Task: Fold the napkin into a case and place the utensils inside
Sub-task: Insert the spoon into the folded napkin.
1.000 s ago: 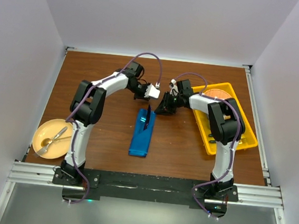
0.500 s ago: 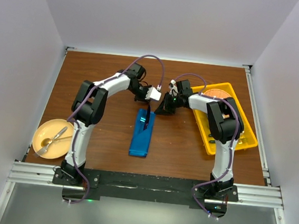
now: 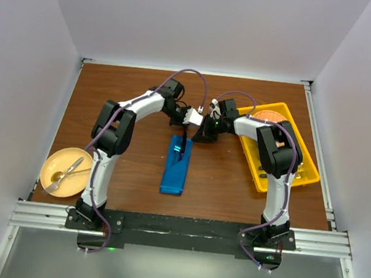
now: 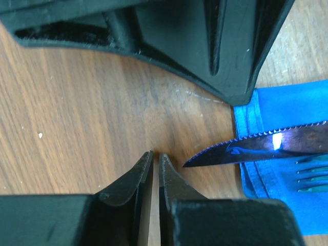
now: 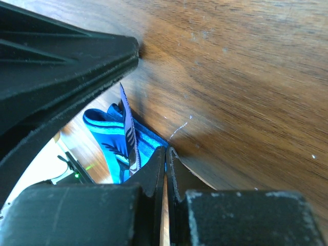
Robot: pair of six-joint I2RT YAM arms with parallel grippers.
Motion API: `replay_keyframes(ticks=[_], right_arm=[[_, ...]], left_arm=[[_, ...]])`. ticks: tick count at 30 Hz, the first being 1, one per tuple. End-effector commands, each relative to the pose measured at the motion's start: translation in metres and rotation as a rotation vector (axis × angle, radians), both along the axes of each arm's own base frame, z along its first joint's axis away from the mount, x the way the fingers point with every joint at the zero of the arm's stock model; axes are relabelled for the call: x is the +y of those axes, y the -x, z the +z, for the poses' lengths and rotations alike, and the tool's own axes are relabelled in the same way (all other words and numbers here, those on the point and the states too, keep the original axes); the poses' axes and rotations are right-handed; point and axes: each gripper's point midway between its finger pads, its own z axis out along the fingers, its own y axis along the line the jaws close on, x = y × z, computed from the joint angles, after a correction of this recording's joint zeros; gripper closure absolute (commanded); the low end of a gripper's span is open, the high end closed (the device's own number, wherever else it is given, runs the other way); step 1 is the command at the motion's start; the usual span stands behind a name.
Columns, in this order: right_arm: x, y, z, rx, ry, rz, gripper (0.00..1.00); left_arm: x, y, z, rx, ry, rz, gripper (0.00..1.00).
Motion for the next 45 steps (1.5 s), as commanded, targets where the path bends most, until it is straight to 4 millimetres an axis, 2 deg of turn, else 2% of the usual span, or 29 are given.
replay_keyframes(ticks=[1,9,16,31,40,45], right_arm=[[0.003,-0.011,0.002,-0.023,0.012,-0.013,1.00],[0.001,-0.012,-0.001,-0.022,0.026,-0.021,1.00],[0.000,-0.012,-0.003,-0.019,0.031,-0.025,1.00],[-0.003,-0.011,-0.002,-0.027,0.038,-0.028,1.00],[-0.003,-0.012,-0.001,-0.032,0.041,-0.030,1.00],[-0.004,-0.010,0.001,-0.037,0.042,-0.031,1.00]], left_arm=[[-0.008,0.005,0.009,0.011,0.004,-0.012,0.86],[0.004,0.022,0.000,0.076,-0.052,0.005,0.87],[-0.005,0.032,0.012,0.099,-0.033,0.012,0.88],[-0.007,0.047,0.041,0.118,-0.002,0.032,0.91],[-0.010,0.066,0.048,0.124,-0.002,0.005,0.92],[-0.011,0.051,0.047,0.115,-0.003,0.089,0.91]])
